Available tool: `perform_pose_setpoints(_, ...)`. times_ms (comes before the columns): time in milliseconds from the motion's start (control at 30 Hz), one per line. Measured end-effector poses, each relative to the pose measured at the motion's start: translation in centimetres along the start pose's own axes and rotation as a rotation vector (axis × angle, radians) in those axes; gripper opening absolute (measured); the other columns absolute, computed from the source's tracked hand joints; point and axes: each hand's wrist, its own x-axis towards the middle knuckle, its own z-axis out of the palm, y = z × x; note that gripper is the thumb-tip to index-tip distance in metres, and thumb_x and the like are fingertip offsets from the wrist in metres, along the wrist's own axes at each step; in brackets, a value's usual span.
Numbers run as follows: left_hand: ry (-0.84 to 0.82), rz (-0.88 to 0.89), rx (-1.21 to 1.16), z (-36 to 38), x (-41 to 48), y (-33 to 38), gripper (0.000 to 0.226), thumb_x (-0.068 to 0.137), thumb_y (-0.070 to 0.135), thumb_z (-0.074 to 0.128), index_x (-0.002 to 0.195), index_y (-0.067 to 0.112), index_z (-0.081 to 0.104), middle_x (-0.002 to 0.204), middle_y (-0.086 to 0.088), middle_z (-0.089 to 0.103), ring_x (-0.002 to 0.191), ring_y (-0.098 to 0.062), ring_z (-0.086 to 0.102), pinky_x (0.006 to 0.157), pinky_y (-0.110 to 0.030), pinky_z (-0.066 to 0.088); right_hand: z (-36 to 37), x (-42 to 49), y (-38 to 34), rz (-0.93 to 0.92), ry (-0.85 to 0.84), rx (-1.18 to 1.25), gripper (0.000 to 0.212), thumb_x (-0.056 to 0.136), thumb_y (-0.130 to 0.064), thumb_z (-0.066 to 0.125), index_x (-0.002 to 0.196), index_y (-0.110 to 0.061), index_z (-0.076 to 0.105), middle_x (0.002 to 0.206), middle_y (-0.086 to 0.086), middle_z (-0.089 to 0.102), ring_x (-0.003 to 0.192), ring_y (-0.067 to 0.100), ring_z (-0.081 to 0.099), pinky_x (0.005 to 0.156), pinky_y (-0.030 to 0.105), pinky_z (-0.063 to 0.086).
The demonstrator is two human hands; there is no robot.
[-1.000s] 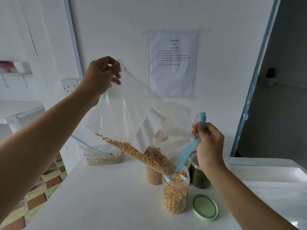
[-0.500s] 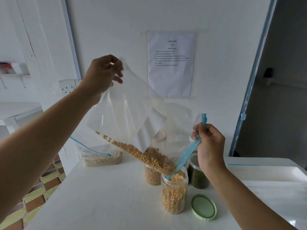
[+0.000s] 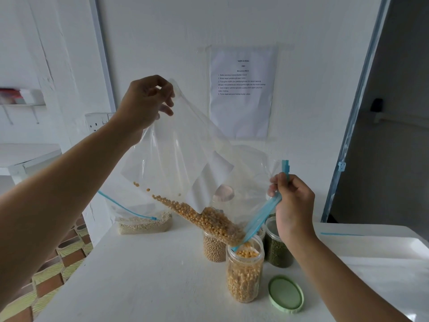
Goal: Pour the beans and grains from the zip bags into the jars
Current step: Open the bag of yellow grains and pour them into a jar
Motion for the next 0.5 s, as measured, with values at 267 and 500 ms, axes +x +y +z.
perform_pose_setpoints(267, -0.011, 0.019, 0.012, 0.0, 0.13, 0.54, 0.022, 0.104, 0.021, 0.056, 0.084, 0.021, 0.065, 0.074, 0.005, 0.066, 0.065, -0.009, 0.065, 0.069, -0.029, 0.046, -0.16, 0.06, -0.04, 0.008, 0.014, 0.025, 0.029, 0.103, -0.021, 0.057, 0.082, -0.005, 0.066, 0.063, 0.0, 0.054, 0.064, 0.015, 0.049, 0.074, 0.031, 0.045)
perform_pose_setpoints(500, -0.022, 0.019, 0.011, 0.27, 0.16, 0.39, 0.023, 0.104, 0.022, 0.056, 0.084, 0.021, 0.065, 0.073, 0.005, 0.066, 0.065, -0.009, 0.065, 0.068, -0.027, 0.045, -0.36, 0.01, 0.12, 0.02, 0.024, 0.04, 0.028, 0.104, -0.02, 0.057, 0.08, -0.007, 0.066, 0.063, -0.003, 0.056, 0.065, 0.015, 0.048, 0.075, 0.032, 0.044)
